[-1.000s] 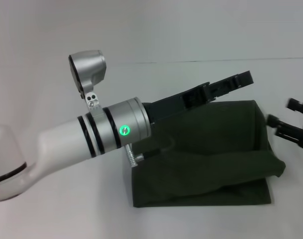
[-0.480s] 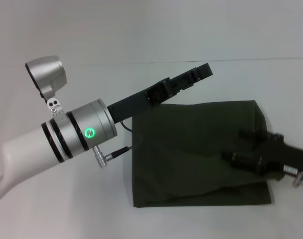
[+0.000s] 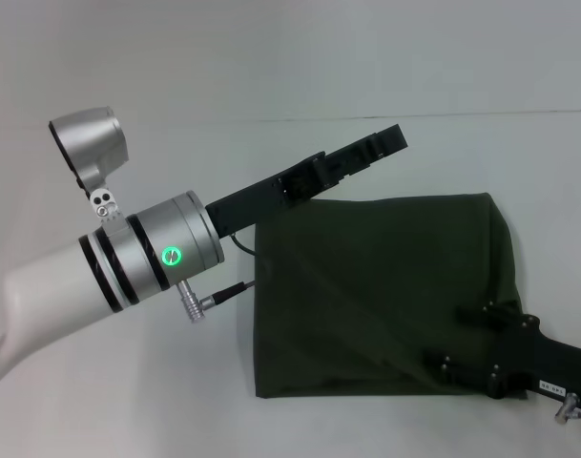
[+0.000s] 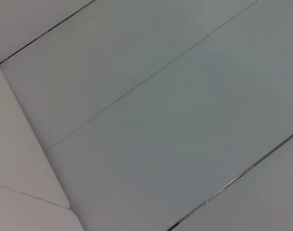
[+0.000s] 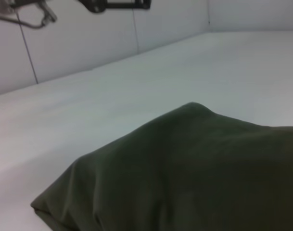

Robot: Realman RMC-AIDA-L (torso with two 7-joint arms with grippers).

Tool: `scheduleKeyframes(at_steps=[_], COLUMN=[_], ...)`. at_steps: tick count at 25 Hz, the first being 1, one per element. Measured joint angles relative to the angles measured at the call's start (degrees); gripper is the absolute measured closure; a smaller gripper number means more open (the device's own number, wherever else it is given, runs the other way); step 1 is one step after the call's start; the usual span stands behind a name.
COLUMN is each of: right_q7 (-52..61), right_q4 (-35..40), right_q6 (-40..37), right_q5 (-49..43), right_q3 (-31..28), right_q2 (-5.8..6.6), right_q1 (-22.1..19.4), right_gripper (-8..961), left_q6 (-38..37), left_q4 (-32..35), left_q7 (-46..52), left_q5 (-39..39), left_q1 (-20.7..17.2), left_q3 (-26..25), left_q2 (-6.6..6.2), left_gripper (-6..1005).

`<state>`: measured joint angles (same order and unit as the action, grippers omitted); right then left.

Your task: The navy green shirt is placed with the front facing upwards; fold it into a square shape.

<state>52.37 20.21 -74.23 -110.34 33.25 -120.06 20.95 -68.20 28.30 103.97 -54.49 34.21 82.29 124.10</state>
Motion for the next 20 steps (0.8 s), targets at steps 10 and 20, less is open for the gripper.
scheduleKeyframes(at_steps=[10,20], right_q7=[-1.0,-2.9], right_q4=[1.4,1.3], right_q6=[-6.2,-5.4], right_q5=[0.4,-0.2], right_q3=[-5.5,-5.3], right_q2=[0.41,0.17], right_q1=[-1.7,-4.9], right_gripper=[69,70], left_q6=[0.0,0.6], left_q4=[0.1,0.1], left_q7=[0.0,0.0], left_q5=[0.0,0.0], left_q1=[0.1,0.2], left_q3=[-0.5,-0.6], left_q2=[-0.08,-0.09], left_gripper=[78,79])
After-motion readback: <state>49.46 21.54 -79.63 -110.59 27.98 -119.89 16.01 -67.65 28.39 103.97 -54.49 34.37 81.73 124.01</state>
